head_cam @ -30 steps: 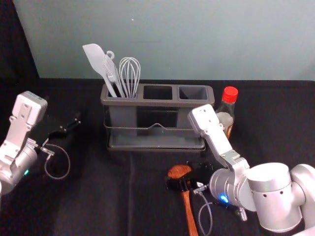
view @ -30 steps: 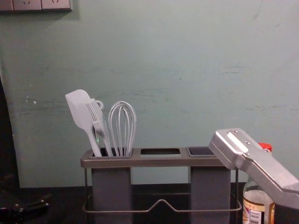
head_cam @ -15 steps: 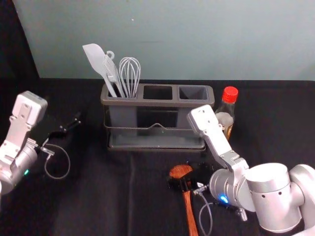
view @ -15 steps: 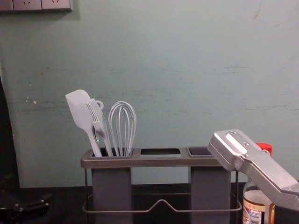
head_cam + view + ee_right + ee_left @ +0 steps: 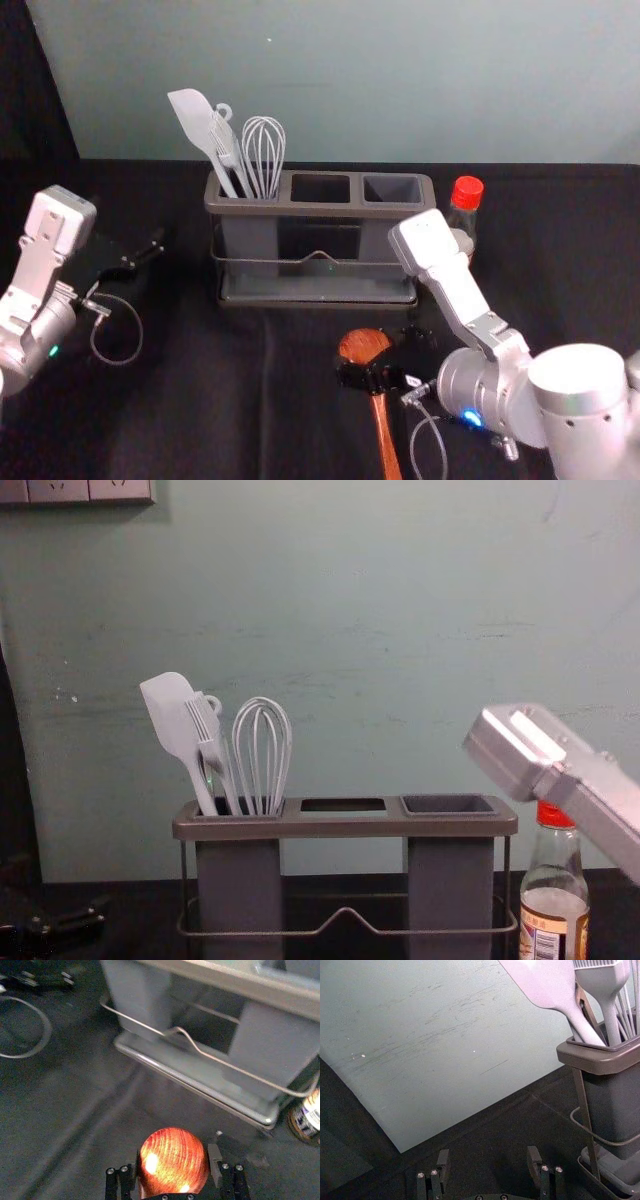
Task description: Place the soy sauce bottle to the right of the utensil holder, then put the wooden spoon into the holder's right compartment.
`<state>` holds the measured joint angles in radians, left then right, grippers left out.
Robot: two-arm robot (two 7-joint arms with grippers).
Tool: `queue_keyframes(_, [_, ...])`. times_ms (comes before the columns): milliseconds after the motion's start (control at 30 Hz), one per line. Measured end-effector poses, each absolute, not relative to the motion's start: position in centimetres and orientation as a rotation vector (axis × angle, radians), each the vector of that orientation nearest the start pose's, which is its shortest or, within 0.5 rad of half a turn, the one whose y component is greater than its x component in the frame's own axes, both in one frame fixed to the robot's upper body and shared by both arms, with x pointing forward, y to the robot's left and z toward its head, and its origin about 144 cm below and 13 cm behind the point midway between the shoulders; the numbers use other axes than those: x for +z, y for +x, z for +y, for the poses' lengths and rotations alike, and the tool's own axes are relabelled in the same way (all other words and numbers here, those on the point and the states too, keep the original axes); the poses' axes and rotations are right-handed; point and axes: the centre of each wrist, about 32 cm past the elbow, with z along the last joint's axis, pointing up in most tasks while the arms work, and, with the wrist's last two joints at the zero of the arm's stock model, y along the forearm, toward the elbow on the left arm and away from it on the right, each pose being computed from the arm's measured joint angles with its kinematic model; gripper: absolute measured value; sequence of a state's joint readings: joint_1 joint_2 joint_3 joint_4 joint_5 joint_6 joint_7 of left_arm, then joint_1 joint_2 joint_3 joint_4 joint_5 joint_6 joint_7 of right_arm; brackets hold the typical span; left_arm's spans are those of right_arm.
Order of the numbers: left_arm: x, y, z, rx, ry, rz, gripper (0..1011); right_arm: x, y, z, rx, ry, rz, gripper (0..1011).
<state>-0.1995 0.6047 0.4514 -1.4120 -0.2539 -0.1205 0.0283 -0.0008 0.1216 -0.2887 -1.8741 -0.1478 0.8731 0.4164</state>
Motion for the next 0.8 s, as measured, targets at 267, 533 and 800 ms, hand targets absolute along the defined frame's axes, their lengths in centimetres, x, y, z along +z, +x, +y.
queue_keyframes(267, [114.0, 48.9, 31.0, 1.248, 0.304, -0.285, 1000, 121.9, 41.2, -17.7, -0.911, -0.473, 0.167, 860])
queue_keyframes(533, [114.0, 48.9, 31.0, 1.248, 0.304, -0.285, 1000, 121.2, 39.2, -19.5, -0.882, -0.347, -0.04, 861])
queue_keyframes(800, [114.0, 48.9, 31.0, 1.248, 0.305, -0.285, 1000, 120.2, 37.7, -21.1, -0.911, -0.279, -0.305, 861])
